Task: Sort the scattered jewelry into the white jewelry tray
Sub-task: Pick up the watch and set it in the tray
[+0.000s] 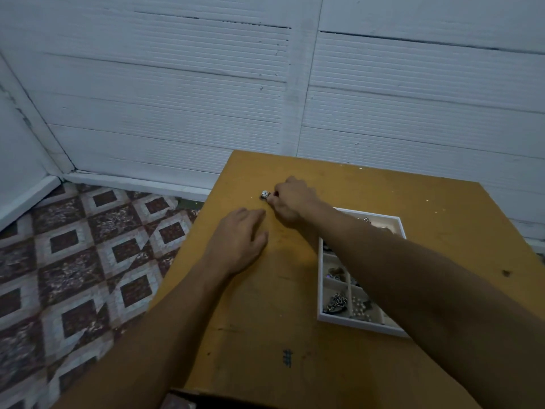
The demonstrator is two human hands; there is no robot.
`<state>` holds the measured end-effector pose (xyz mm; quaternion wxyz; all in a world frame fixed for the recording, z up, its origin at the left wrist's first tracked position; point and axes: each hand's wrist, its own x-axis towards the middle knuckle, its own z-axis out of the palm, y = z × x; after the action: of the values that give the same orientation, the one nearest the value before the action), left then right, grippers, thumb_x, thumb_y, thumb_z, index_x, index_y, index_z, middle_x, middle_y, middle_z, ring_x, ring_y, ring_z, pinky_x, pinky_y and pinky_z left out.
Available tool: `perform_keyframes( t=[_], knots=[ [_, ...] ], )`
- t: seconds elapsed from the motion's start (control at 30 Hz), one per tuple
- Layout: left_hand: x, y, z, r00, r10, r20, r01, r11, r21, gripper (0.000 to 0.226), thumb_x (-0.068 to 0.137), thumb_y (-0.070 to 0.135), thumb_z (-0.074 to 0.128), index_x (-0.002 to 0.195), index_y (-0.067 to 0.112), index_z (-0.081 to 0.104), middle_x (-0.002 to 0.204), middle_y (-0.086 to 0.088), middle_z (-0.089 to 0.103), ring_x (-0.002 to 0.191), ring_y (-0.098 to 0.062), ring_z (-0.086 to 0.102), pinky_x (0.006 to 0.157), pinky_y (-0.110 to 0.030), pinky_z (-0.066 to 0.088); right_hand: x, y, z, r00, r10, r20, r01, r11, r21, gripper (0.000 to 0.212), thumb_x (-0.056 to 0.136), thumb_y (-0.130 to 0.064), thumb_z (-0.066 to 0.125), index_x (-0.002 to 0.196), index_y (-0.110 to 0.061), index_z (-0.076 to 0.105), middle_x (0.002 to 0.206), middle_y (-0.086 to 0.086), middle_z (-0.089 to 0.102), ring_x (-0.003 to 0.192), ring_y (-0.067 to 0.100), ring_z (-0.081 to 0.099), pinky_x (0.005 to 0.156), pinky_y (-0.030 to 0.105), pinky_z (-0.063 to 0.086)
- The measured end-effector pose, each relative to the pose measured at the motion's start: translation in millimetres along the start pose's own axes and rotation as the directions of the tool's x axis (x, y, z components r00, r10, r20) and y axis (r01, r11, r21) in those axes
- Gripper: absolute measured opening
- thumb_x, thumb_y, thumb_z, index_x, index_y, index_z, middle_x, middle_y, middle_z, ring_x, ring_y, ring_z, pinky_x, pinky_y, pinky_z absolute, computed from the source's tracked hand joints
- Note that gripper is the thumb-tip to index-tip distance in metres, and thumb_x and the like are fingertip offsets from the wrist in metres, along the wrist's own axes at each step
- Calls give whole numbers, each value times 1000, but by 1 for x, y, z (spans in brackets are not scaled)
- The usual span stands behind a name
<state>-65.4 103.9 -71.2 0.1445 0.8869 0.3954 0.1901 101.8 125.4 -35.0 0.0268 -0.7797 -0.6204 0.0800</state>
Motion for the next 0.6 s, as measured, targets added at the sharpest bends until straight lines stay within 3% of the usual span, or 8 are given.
perform_keyframes(
  t=[0.33, 0.43, 0.6],
  knots=[
    [-1, -7, 5, 998, 64, -16, -63, 997, 32, 42, 97, 35, 46, 132, 13, 55, 136, -6, 56, 128, -21, 45, 111, -35, 30, -8, -7, 4, 994, 94, 53, -102, 977, 189, 45, 90, -36, 62, 126, -14, 45, 131, 15, 45, 111, 32, 52, 95, 44, 47],
    [-3, -5, 5, 997, 71, -22, -70, 997, 29, 41, 97, 35, 47, 131, 13, 56, 134, -5, 58, 125, -21, 47, 111, -35, 31, -18, -3, 0, 998, 51, -31, -43, 973, 225, 33, 90, -28, 63, 115, -13, 48, 118, 13, 57, 104, 29, 56, 84, 39, 49],
    [-9, 17, 7, 999, 16, -43, -18, 998, -52, 42, 97, 36, 50, 134, 17, 53, 134, -2, 57, 132, -19, 40, 110, -36, 31, -36, 18, -25, 995, 58, -80, -22, 920, 391, 30, 80, -30, 76, 94, -16, 55, 104, 8, 63, 90, 20, 54, 69, 29, 38]
  ],
)
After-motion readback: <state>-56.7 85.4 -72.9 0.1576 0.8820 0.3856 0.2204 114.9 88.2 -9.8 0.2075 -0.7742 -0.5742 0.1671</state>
